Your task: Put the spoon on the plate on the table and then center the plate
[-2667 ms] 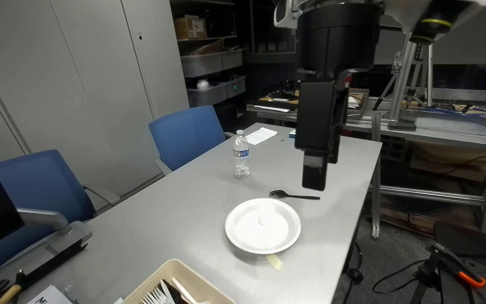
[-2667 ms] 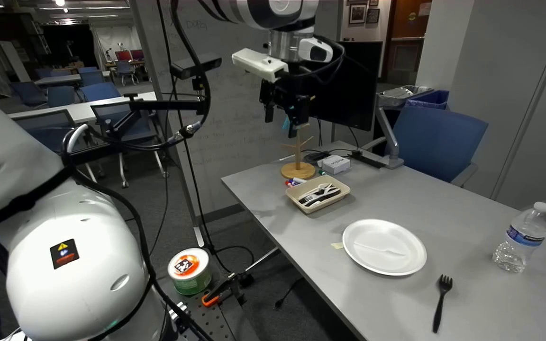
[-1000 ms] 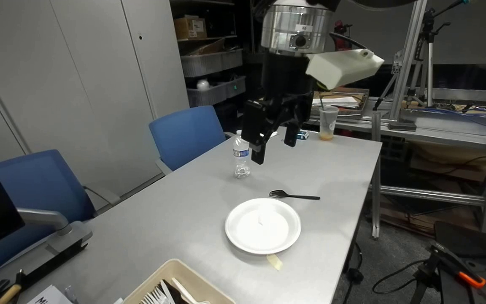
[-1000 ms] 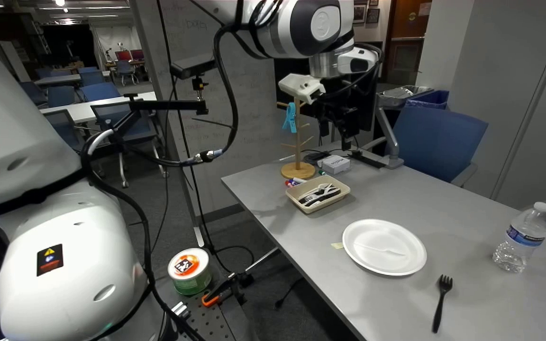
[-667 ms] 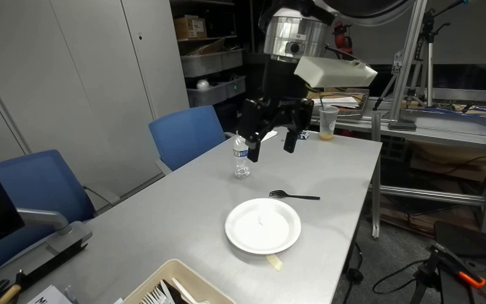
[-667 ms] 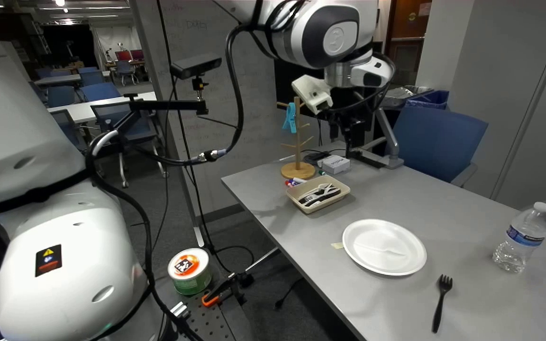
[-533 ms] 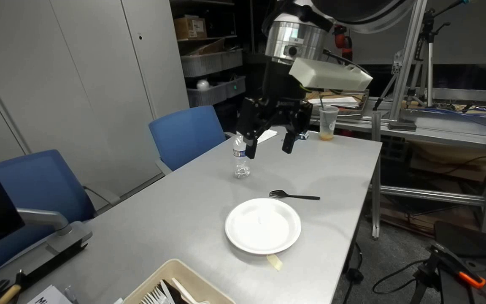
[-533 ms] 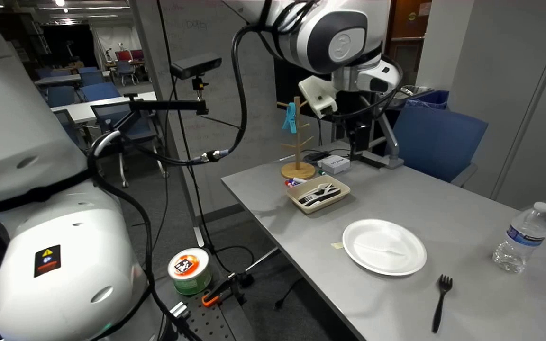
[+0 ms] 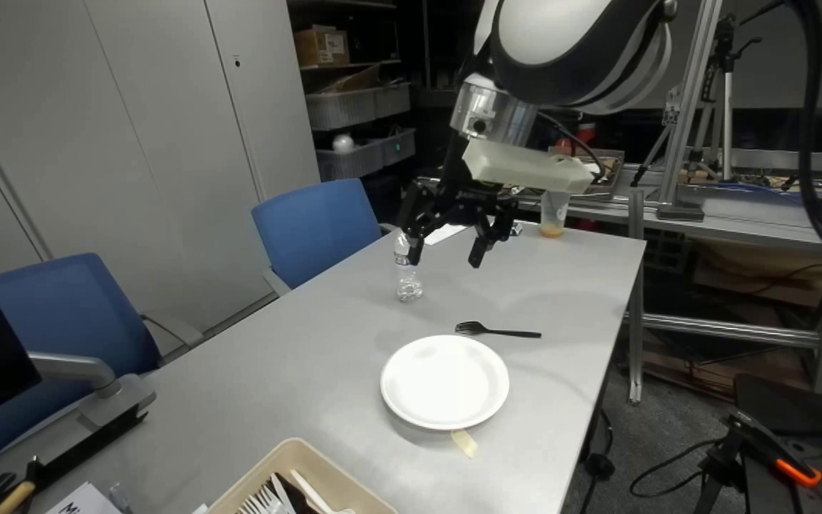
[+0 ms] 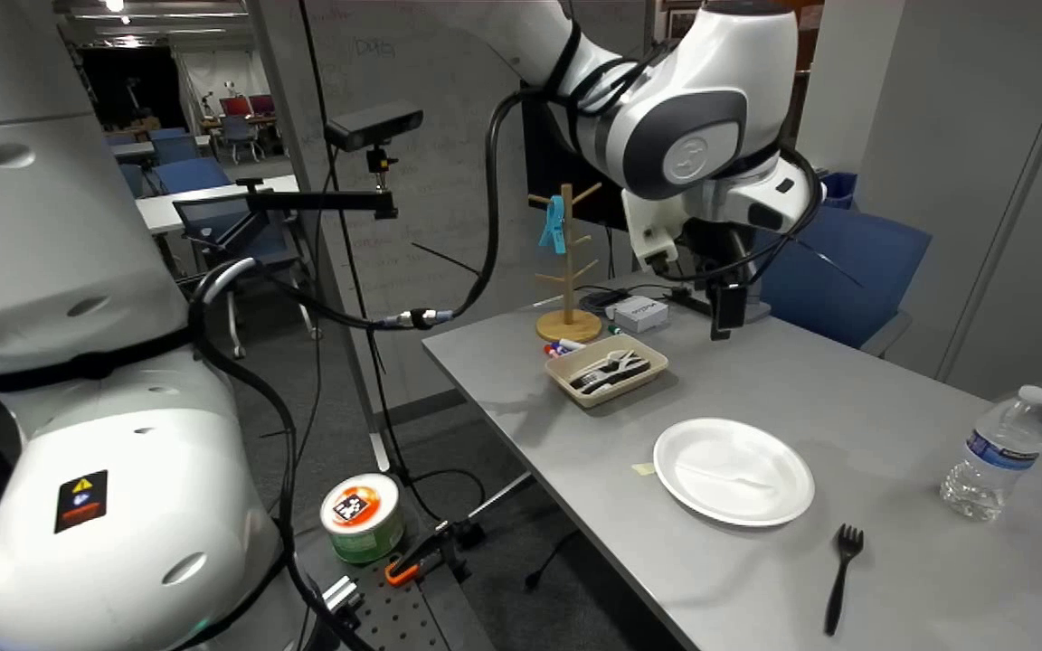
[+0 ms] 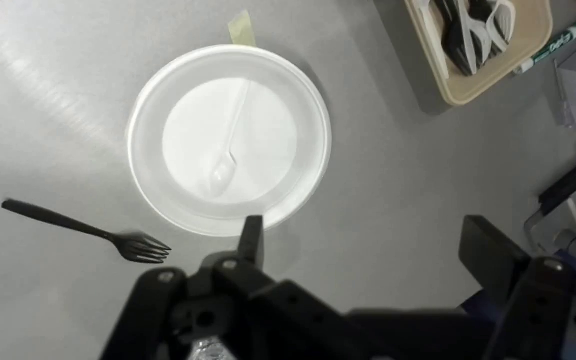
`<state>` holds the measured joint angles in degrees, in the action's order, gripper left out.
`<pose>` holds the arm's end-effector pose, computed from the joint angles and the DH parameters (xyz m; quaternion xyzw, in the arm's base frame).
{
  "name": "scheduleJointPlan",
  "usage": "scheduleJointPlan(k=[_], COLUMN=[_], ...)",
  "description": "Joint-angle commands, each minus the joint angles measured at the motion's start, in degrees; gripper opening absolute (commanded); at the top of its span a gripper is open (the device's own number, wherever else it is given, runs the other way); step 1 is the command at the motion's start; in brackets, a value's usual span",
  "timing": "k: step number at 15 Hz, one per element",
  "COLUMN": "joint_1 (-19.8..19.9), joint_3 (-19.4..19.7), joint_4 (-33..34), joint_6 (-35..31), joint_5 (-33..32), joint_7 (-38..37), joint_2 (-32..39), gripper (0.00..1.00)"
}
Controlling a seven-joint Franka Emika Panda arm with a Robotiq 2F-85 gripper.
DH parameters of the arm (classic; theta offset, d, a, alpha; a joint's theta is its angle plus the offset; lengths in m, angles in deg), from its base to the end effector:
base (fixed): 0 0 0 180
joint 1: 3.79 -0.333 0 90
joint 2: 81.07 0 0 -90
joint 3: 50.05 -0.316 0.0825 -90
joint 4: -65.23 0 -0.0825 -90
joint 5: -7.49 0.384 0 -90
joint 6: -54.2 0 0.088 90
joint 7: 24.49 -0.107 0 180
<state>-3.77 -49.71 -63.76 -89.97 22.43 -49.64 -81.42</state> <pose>0.5452 -0.0057 0.3944 -0.9374 0.3087 -0.1116 0.1163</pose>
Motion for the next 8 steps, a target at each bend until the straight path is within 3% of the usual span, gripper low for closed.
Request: scheduleJointPlan(k=[1, 8], joint_1=[0.5, -0.6], joint_3=[0.6, 3.7], joint_4=[1.5, 3.5], joint_6=[-4.1, -1.1], joint_5=[-2.6, -11.3], joint_7=[-8.2, -25.0], joint_2=[4.8, 9.8], gripper=[1.0, 1.0])
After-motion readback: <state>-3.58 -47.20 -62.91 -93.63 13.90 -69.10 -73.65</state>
